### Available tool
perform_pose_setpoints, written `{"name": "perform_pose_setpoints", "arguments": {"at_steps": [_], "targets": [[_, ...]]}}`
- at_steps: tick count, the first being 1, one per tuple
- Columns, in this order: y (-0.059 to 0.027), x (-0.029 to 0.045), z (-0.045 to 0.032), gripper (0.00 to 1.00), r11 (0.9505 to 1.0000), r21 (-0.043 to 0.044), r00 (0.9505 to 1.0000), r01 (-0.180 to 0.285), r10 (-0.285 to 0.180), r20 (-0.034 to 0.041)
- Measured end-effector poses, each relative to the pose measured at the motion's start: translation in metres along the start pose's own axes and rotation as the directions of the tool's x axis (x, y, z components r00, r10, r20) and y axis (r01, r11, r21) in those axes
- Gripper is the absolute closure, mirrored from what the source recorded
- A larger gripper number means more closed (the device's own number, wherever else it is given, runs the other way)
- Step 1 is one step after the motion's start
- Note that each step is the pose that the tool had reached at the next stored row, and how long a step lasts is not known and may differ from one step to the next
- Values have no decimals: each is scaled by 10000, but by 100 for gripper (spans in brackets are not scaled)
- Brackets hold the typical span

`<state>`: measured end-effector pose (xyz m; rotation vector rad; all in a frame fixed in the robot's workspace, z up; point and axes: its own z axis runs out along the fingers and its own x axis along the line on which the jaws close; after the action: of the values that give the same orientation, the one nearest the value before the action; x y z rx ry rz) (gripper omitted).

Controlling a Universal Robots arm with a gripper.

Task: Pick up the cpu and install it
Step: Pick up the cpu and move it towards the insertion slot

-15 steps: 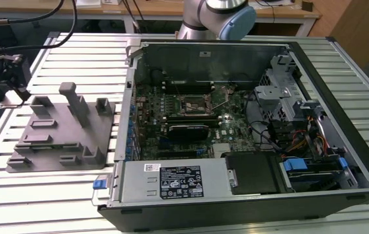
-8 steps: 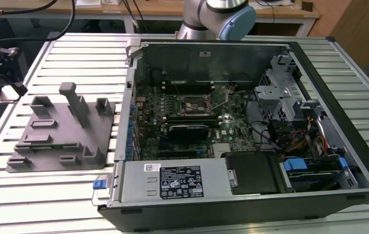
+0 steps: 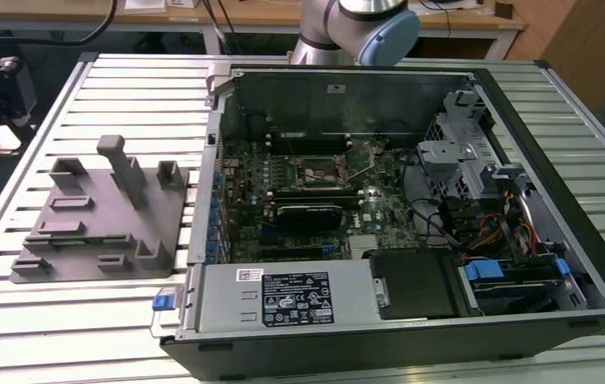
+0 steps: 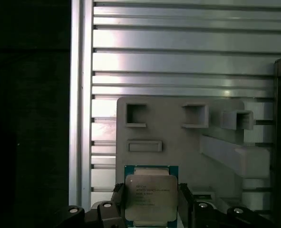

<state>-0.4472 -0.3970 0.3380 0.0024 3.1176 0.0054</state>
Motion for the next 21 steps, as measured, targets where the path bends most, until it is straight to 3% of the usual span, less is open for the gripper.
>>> {"name": "perform_pose_setpoints", "arguments": {"at_steps": [21], "targets": [[36,-15,-640,47,10000,0,10000,1,-1,2]]}}
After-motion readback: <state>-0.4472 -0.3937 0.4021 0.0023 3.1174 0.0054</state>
